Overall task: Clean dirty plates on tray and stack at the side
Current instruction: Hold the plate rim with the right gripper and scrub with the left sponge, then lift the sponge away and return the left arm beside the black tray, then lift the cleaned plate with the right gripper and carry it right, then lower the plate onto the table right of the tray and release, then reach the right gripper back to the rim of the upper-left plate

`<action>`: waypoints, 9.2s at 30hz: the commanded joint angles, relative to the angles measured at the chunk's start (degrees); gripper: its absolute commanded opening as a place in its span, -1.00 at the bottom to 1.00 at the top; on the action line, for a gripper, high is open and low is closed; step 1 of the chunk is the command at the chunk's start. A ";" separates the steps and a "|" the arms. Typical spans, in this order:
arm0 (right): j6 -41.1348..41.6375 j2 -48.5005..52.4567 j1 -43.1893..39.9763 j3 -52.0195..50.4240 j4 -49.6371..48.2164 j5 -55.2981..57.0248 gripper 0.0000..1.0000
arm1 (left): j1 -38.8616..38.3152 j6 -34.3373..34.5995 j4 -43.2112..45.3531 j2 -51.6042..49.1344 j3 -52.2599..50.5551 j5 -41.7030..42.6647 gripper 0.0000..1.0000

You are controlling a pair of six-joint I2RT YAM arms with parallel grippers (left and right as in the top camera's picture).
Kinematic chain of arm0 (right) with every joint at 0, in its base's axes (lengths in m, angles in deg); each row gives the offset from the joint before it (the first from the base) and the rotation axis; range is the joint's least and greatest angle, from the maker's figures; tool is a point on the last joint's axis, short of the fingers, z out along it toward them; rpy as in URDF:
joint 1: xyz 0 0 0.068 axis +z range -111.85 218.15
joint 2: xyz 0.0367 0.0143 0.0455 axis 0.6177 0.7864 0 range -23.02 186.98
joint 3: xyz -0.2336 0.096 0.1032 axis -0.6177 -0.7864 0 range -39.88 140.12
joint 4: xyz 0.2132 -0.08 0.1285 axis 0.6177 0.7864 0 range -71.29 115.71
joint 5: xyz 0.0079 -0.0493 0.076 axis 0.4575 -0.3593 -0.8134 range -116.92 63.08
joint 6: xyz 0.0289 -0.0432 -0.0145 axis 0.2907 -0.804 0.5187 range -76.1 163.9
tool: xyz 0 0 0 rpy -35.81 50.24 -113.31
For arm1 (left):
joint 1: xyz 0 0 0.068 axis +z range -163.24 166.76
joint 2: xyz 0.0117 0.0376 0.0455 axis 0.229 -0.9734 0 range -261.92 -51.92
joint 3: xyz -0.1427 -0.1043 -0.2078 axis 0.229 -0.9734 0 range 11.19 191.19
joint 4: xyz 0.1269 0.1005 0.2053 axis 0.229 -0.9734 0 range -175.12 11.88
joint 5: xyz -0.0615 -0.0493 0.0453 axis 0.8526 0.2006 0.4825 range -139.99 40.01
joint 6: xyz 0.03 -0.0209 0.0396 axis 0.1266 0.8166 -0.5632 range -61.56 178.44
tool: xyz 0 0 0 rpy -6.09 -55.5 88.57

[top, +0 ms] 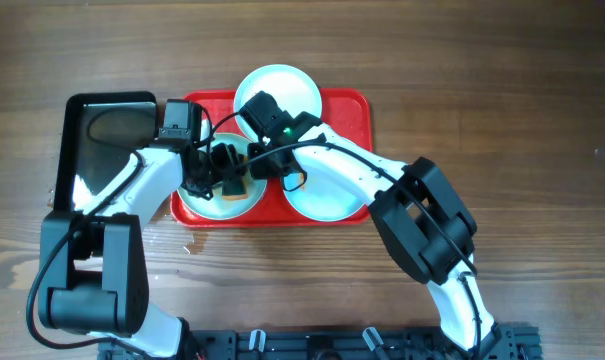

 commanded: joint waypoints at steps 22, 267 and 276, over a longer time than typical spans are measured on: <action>-0.87 1.38 -0.07 -0.79 -0.24 -0.70 -0.91 | -0.37 -5.11 -1.09 -1.38 1.05 -3.69 -0.92; -17.22 6.08 -20.31 16.65 1.57 -4.83 0.25 | 5.29 5.18 -32.35 12.07 21.38 -8.70 -0.92; -9.84 9.49 -16.52 16.52 3.06 11.96 0.13 | 5.29 5.14 -32.76 12.07 21.38 -8.72 -0.92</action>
